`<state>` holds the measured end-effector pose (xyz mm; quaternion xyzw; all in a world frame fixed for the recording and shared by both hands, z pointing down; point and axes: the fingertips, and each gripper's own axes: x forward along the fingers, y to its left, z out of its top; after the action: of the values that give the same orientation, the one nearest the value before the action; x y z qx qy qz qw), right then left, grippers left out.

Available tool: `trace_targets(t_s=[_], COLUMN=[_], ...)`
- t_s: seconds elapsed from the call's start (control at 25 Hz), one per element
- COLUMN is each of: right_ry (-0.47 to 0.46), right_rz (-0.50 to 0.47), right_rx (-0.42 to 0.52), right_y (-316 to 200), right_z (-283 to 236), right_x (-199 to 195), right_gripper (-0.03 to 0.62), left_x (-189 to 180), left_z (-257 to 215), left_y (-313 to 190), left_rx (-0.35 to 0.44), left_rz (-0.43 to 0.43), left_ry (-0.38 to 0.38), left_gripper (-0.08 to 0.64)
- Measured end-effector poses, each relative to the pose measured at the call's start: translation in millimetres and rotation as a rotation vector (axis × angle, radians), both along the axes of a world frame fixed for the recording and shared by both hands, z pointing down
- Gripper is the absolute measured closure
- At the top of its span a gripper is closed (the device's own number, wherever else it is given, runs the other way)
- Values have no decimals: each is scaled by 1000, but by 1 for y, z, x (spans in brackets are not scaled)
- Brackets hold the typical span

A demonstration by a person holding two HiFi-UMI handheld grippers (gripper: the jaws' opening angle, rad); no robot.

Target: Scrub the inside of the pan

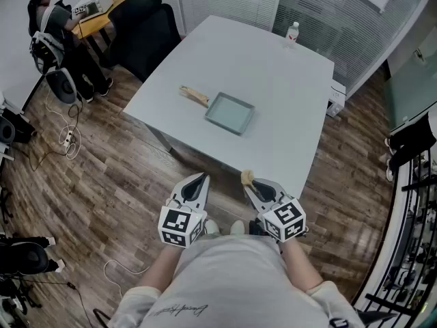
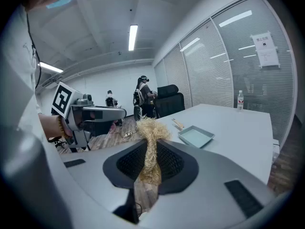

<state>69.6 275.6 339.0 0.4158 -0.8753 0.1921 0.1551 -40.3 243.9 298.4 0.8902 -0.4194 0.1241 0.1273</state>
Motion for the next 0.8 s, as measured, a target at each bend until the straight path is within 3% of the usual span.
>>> trace_targets(t_s=[0.8], right_ry=[-15], right_rz=[37], right_rx=[7], right_y=[0], right_z=[-8], right_x=[-28], right_gripper=[515], left_x=[-28], left_z=[-3], left_y=[0], left_rx=[16], left_rz=[30], left_ry=[21], left_gripper=[549])
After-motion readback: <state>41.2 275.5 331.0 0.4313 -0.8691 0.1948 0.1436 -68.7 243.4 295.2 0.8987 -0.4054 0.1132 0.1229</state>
